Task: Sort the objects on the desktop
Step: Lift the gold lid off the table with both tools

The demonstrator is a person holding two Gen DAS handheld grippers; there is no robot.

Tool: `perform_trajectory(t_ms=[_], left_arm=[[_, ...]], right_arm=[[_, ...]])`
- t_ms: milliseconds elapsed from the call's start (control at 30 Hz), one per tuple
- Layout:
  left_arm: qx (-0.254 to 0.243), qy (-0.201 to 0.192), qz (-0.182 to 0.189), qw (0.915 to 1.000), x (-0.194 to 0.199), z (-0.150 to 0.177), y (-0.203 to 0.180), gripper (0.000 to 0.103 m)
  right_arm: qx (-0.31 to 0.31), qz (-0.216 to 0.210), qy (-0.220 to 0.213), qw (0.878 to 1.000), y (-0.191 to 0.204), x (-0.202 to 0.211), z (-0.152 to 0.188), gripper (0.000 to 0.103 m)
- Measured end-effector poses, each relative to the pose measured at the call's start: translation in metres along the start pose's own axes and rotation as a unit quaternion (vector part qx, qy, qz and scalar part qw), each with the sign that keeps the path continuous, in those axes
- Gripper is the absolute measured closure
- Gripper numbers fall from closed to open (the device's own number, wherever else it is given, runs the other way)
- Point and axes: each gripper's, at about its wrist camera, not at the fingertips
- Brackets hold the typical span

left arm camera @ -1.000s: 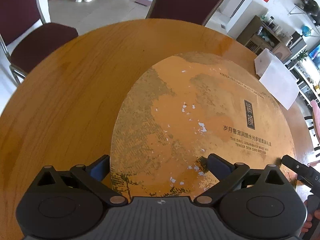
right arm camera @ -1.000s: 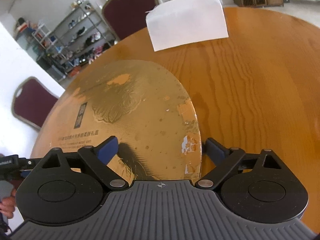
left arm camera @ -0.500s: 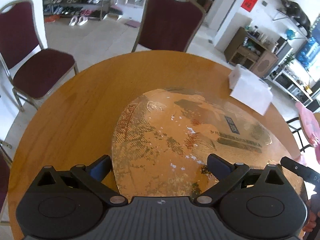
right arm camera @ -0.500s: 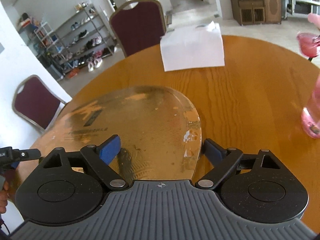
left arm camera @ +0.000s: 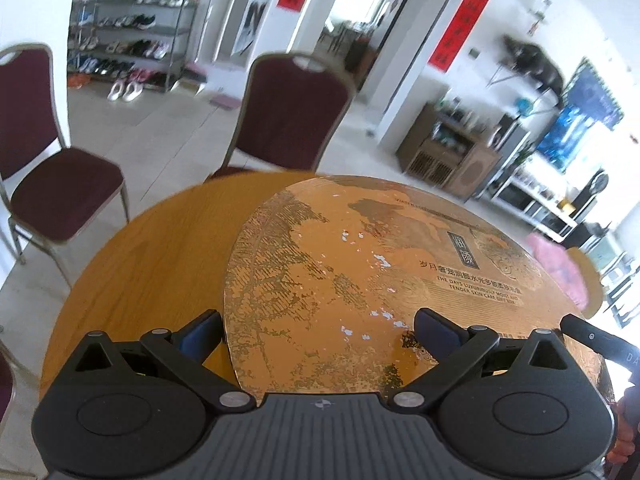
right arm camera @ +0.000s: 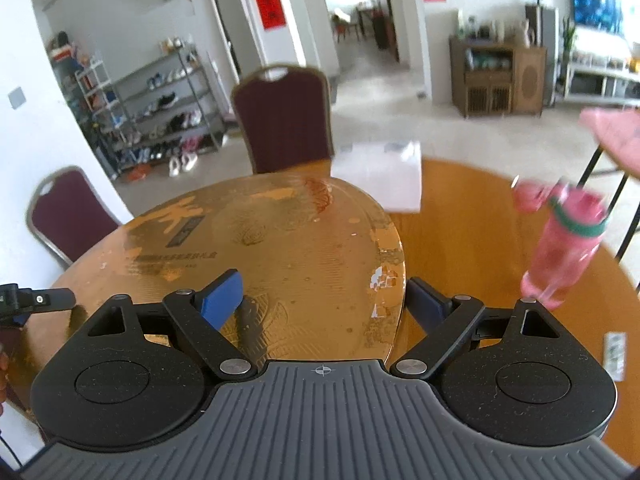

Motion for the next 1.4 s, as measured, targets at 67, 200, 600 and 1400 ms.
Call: perform_trajectory(t_ms=[67, 200, 600, 1400], left_arm=[[-0.004, -0.015, 0.014, 0.9998, 0.019, -0.005, -0.006, 0.003], [-0.015, -0.047, 0.044, 0.9978, 0.054, -0.010, -0.021, 0.003], [-0.056, -0.121, 0.142, 0.9809, 0.119, -0.003, -0.071, 0.003], [-0.038, -0.053, 0.112, 0.9916, 0.059, 0.124, -0.106, 0.002]], right_arm=[[0.006, 0.006, -0.022, 1.000, 0.008, 0.032, -0.006, 0.014], [0.017, 0.018, -0.064, 0.998, 0.023, 0.095, -0.016, 0.014], [0.032, 0.079, -0.182, 0.980, 0.052, 0.301, -0.010, 0.014], [0.019, 0.088, -0.137, 0.986, -0.040, 0.411, 0.137, 0.014]])
Point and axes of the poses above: each gripper's, at about its wrist camera, not at the fingertips, and x roughly against the way its jaws point, y to its left, z to its underside, and after that the axes turned 4 degrees about z, right-handed
